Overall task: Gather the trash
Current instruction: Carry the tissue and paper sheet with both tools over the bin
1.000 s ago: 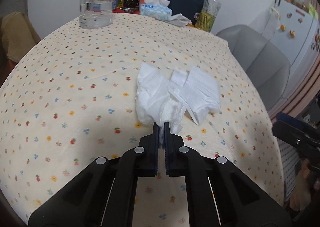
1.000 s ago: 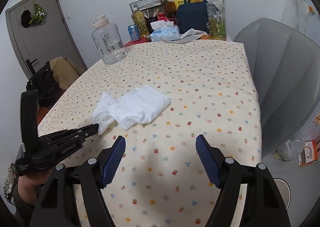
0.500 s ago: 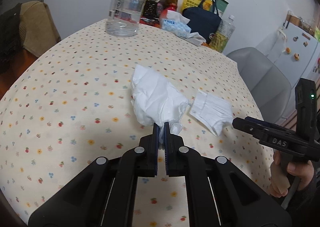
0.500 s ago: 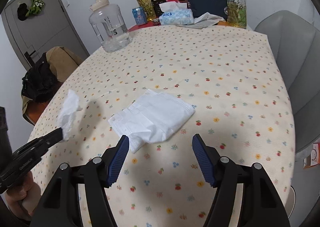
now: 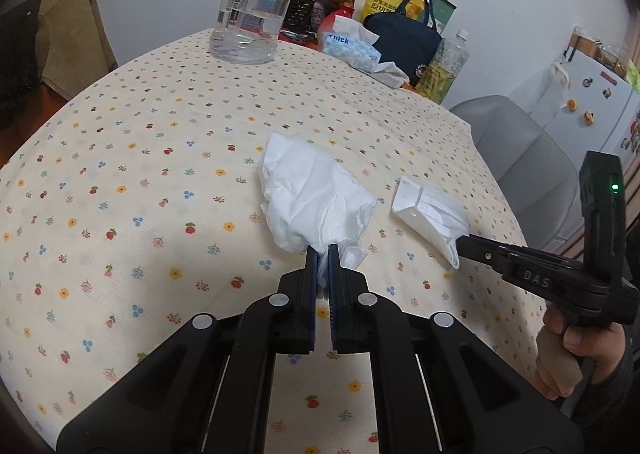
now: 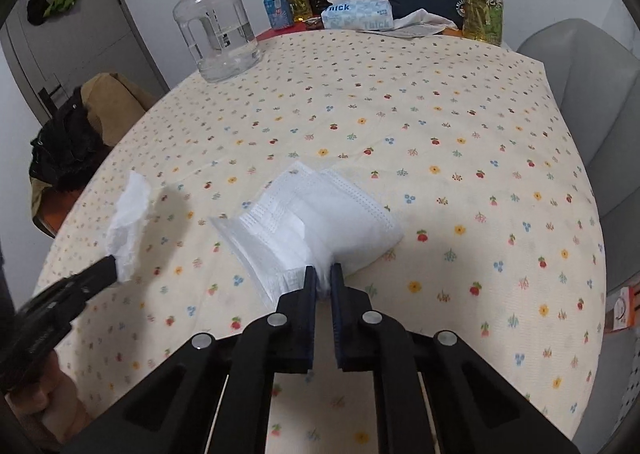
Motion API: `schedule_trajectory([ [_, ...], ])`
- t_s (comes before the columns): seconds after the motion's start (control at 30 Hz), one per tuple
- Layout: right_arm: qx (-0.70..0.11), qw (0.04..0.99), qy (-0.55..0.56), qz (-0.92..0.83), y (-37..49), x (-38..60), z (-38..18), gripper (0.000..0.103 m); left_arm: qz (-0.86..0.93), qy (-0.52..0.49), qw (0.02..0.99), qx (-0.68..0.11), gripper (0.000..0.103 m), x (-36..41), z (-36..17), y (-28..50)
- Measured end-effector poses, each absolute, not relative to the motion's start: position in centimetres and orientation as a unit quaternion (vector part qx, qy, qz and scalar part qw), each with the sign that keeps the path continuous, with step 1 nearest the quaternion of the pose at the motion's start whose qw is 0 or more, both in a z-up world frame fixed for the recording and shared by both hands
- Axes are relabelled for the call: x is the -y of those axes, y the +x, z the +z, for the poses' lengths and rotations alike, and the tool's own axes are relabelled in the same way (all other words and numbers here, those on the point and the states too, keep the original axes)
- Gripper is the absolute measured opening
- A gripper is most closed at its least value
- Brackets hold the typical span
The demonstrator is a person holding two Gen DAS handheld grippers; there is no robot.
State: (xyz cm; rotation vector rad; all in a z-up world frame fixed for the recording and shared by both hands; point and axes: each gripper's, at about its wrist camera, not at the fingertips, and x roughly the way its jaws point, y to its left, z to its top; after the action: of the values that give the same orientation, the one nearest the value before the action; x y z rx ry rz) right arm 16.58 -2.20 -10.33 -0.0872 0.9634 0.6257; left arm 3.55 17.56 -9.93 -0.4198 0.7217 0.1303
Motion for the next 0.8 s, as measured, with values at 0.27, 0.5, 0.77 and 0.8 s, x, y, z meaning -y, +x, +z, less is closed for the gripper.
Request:
schedule_trajectory([
  [0.27,-0.436,0.852,-0.017,0.289,15.2,5.1,-7.3,0.007,0.037,-0.204,0.919,-0.335,0.006,-16.0,-8.4,4.4],
  [0.5,-0.442,0.858,-0.01,0.262,14.8,7.7,-6.7,0.007,0.001,-0.2,0.924,-0.327,0.006,-13.1,-7.4,5.7],
  [0.77,-0.441,0.871,0.002,0.218,14.2,12.7,-5.3,0.007,-0.041,-0.185,0.924,-0.333,0.006,-9.1,-6.5,7.5],
  [0.8,-0.44,0.873,0.002,0.211,14.2,13.5,-5.2,0.007,-0.046,-0.182,0.923,-0.335,0.006,-8.6,-6.5,7.7],
])
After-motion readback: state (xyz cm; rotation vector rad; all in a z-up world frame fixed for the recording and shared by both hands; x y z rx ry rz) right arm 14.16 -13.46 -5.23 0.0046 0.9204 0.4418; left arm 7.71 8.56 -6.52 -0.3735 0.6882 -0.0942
